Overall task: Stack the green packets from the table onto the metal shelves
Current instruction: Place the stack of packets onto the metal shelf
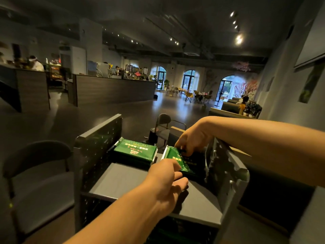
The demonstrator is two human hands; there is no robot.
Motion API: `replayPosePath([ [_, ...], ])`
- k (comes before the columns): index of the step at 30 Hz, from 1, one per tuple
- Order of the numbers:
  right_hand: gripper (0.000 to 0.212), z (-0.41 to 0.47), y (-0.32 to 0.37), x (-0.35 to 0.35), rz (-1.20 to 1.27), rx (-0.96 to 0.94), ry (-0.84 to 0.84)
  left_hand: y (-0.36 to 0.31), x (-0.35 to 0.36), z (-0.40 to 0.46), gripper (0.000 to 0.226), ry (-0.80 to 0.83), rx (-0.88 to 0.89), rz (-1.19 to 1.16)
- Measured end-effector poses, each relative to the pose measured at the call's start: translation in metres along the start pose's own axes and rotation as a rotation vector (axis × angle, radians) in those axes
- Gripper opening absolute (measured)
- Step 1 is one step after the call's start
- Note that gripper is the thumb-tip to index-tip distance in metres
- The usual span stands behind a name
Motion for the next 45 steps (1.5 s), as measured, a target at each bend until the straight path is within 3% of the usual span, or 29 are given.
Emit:
replayPosePath([
  [3,0.052,-0.003,0.000,0.000,-0.093,-0.010,-0.038,0.003,-0.002,-0.005,0.021,0.003,-0.039,-0.010],
  [8,0.045,-0.046,0.020,-0.032,-0.160,-0.156,-0.392,-0.011,-0.005,-0.018,0.017,-0.063,0.062,0.045],
  [10,0.037,-0.075,0.030,-0.039,-0.159,-0.275,-0.551,-0.029,-0.004,-0.025,0.015,-0.133,0.205,0.117],
  [16,0.025,-0.156,0.019,-0.022,0.168,-0.639,-0.921,-0.086,0.032,-0.061,0.011,-0.255,0.846,0.449],
  [19,0.027,-0.194,-0.012,0.002,0.394,-0.768,-1.023,-0.085,0.075,-0.085,0.013,-0.196,1.040,0.539],
  [22,0.027,-0.224,-0.059,0.031,0.614,-0.786,-1.128,-0.062,0.123,-0.096,0.021,0.015,1.046,0.407],
  [25,0.024,-0.244,-0.127,0.068,0.780,-0.682,-1.234,-0.009,0.180,-0.097,0.021,0.240,0.998,0.436],
  [27,0.021,-0.246,-0.159,0.090,0.878,-0.610,-1.248,0.019,0.200,-0.087,0.022,0.287,0.997,0.482],
  [32,0.025,-0.231,-0.263,0.175,1.087,-0.295,-1.340,0.115,0.226,-0.026,0.022,0.220,0.940,0.641],
  [38,0.026,-0.186,-0.352,0.298,1.327,0.001,-1.273,0.254,0.225,0.037,0.016,0.292,0.801,0.782],
  [45,0.025,-0.101,-0.437,0.398,1.308,0.371,-1.166,0.382,0.199,0.104,0.016,0.287,0.570,0.911],
])
Point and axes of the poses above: each hand's wrist, its own z-axis towards the middle knuckle, its own x-axis out of the palm, y = z × x, the point moved 7 cm from there along z, towards the middle knuckle, and after that the axes turned 3 degrees about z, right-handed, at the moved point
